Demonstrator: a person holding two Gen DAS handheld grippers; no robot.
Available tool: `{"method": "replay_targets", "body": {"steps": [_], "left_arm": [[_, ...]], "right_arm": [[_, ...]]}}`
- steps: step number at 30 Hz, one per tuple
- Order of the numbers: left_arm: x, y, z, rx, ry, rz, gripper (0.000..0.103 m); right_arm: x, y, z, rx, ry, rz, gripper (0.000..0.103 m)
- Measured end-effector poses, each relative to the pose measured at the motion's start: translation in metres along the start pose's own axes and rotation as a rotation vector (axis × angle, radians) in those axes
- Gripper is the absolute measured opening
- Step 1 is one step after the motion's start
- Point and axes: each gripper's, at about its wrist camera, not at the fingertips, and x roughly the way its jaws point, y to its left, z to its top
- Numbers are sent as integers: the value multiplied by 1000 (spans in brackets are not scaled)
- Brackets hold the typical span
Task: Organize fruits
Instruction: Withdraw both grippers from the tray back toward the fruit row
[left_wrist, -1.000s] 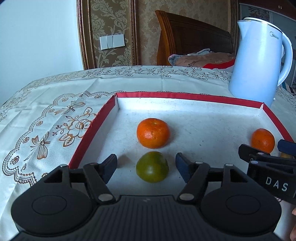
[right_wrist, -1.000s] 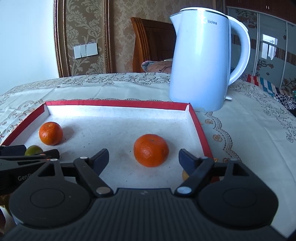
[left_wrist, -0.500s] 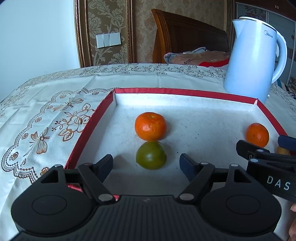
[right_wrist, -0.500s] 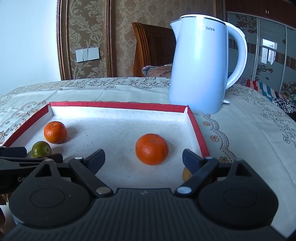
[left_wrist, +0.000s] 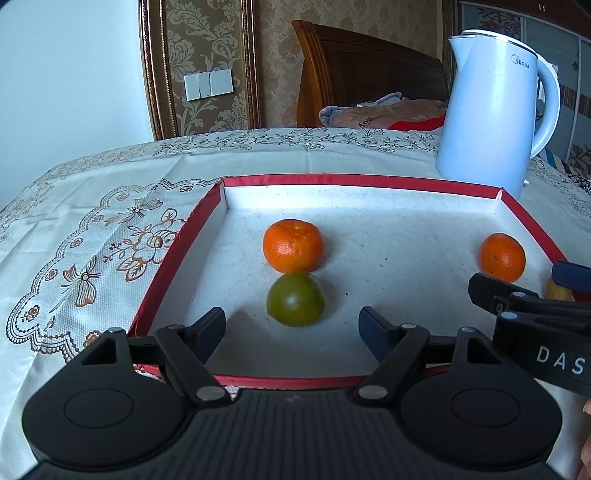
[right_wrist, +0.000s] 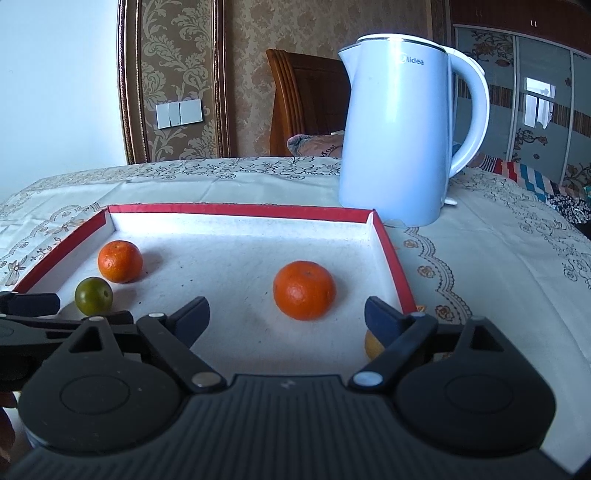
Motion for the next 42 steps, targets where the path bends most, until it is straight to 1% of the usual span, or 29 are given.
{"method": "replay_targets", "body": {"steps": [4,8,10,13,16,23,30,42], "left_arm": [[-7,-1,-2,4,-24,9,79],[-11,2,-3,-9,-25,-7,79],[-14,2,-4,-3,-36,0,79],[-20,0,-7,9,-62,18,79],[-25,-1,-9,20,-78,12,79],[-30,1,-11,2,-84,8,80],[-35,0,-15,11,-101,14,80],[-38,1,-16,7,-106,11,80]], "right_arm": [[-4,-2,-2,8,-4,9,90],[-8,-4,-3,17,-8,16,91],[-10,-4,-4,18,-11,16,91],[-13,-5,-6,25,-22,5,95],[-19,-11,-7,52,-30,5,96],[-28,-16,-12,70,-34,15,96],[-39,-21,-17,93,-44,35,96],[-47,-19,-21,76,-55,31,96]]}}
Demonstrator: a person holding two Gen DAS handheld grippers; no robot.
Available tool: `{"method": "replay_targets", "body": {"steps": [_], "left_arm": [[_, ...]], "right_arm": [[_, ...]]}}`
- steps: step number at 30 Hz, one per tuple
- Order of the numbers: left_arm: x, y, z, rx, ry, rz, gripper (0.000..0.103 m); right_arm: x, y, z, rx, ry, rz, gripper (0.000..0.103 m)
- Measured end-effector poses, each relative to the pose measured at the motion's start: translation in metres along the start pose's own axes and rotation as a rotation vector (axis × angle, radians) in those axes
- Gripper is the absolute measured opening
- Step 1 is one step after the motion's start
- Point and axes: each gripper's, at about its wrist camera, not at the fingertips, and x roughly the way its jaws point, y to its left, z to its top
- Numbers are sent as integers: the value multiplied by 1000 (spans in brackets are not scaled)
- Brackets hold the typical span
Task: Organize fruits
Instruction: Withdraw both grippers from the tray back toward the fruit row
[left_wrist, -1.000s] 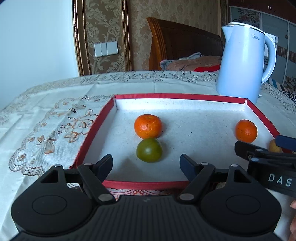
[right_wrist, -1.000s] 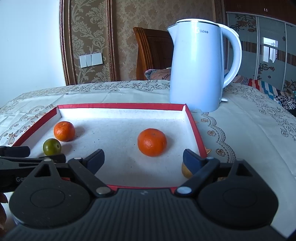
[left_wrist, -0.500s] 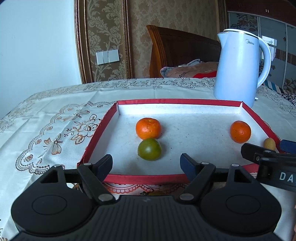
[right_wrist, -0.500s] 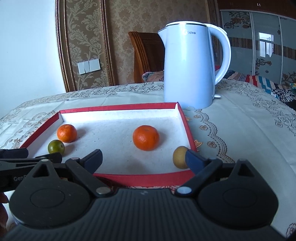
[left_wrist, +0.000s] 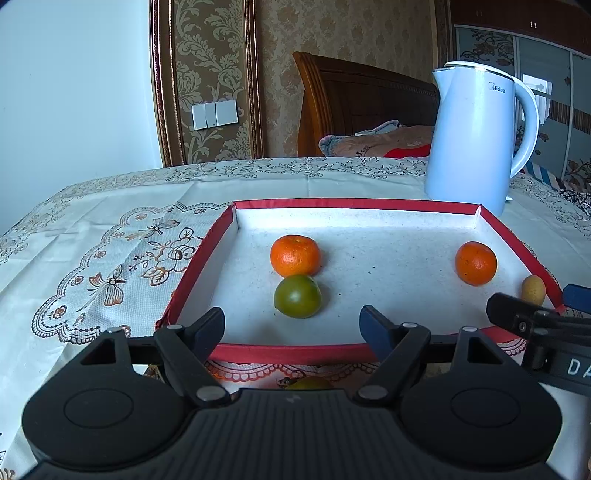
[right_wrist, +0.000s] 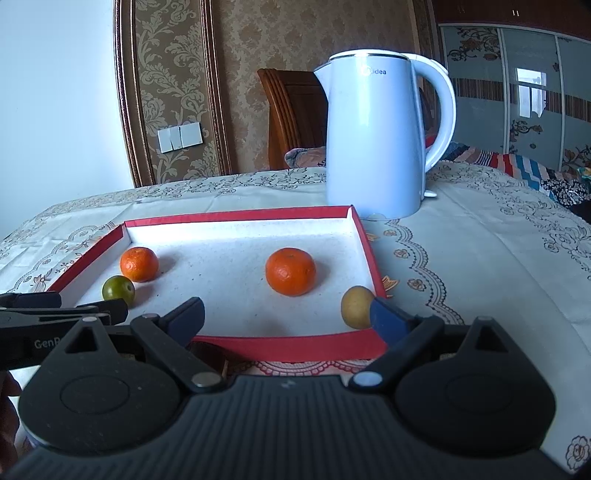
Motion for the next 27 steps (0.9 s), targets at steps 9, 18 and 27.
{"method": "replay_targets", "body": {"steps": [9,18,27], "left_arm": [[-37,20,-19,-16,-8,-59,80],[-53,36,-38,-29,34,-49,81],[-59,55,-55,-31,73,-34,81]], "right_arm": [[-19,-10,-19,27,38,40,96],[-33,-12,-26,30,25,41,99],[-35,-9,-29,10,58,62,99]]}}
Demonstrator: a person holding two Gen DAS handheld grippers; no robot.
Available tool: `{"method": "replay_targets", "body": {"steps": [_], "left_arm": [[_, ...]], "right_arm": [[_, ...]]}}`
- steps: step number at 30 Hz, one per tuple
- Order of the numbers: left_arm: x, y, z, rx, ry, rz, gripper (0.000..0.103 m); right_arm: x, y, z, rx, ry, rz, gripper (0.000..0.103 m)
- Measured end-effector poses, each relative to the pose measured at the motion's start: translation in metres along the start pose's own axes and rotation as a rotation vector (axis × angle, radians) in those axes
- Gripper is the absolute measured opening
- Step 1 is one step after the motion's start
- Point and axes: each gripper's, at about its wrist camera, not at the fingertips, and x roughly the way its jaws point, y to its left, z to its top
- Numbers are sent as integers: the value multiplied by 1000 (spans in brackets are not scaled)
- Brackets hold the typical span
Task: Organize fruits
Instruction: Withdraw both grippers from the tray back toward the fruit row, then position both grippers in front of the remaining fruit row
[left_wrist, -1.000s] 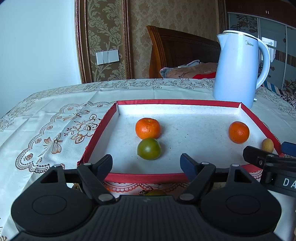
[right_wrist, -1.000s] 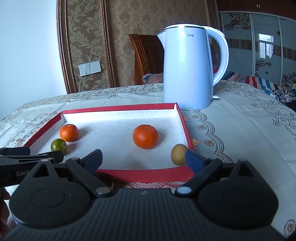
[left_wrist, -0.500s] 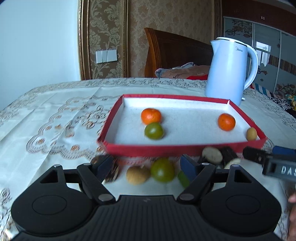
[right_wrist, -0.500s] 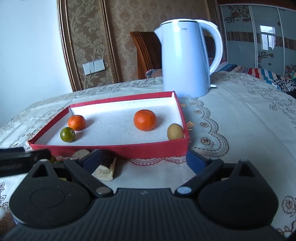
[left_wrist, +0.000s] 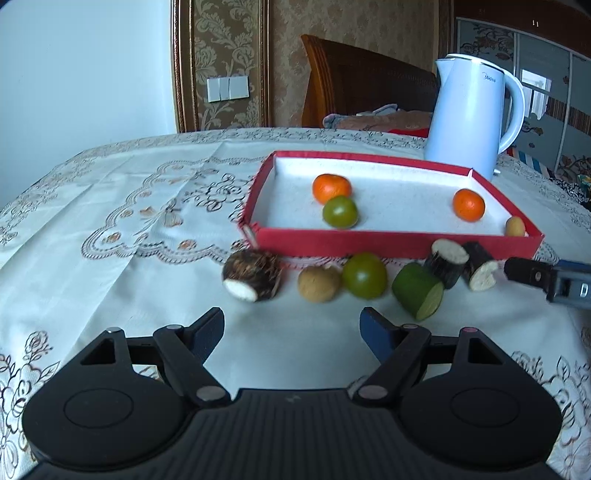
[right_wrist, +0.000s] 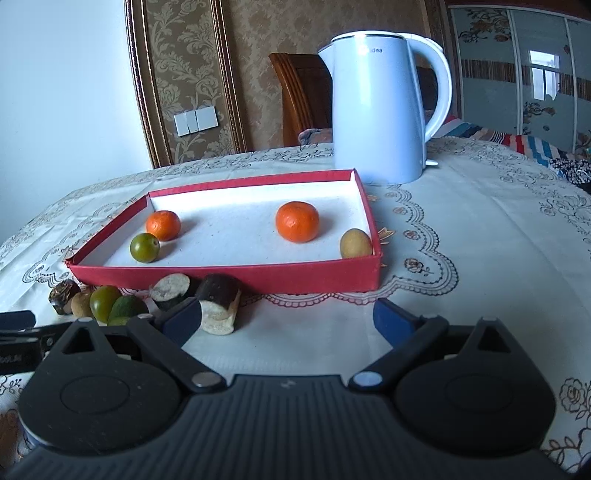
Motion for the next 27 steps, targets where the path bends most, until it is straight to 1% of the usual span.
{"method": "replay_targets", "body": {"steps": [5,12,18,23,27], "left_arm": [[2,15,-2,-39,17,12,81],[9,22,11,-26,11,60,81],[22,27,16,-45,44,59,81],[33,24,20,1,38,114,81],[40,24,25,16,40,117,81]], "right_arm": [[1,1,0,-5,10,5,99],[3,0,1,2,18,10,100],[4,-2,0,9,19,12,100],[4,-2,0,10,19,12,100],[4,-2,0,12,19,12,101]]}}
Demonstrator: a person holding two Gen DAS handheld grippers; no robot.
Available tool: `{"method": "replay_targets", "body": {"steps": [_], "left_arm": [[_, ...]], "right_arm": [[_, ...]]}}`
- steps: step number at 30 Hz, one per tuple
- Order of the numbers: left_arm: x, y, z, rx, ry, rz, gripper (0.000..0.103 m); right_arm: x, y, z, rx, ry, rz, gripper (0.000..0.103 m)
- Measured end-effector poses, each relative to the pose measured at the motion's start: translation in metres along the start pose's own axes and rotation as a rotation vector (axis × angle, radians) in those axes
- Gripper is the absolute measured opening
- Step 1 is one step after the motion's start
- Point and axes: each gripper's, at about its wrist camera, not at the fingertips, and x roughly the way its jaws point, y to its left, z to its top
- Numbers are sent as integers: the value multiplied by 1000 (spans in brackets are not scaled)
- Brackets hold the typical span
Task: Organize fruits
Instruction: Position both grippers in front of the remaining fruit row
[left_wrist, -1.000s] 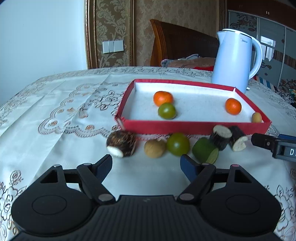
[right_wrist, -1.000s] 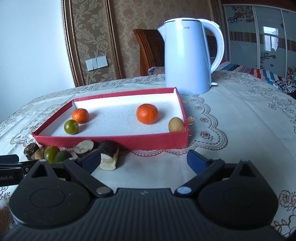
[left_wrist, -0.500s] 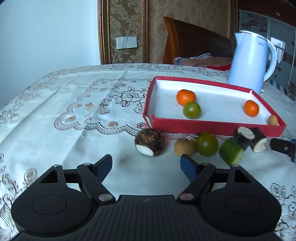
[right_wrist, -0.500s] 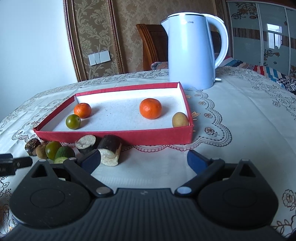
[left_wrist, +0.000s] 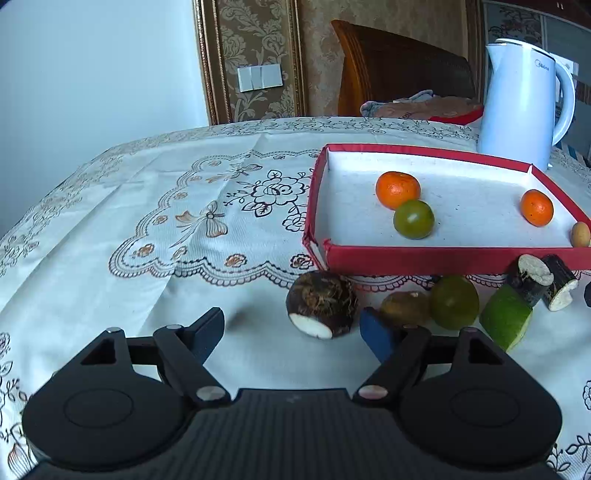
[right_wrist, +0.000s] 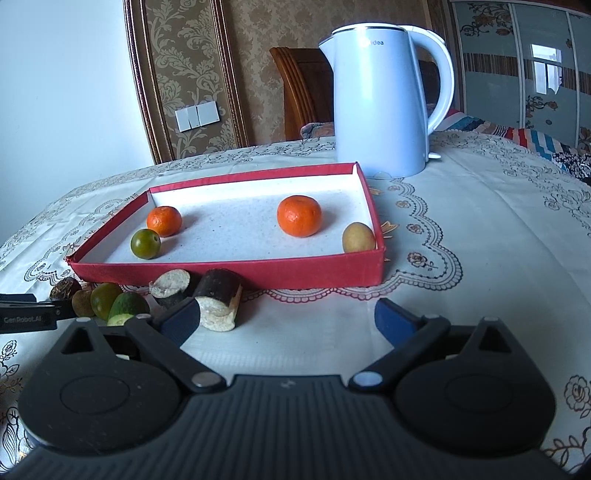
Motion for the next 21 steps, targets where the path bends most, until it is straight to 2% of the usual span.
{"method": "replay_targets", "body": {"steps": [21], "left_arm": [[7,4,1,1,-14,-46,80]], "right_arm": [[1,2,0,-17,4,-1,101]]}}
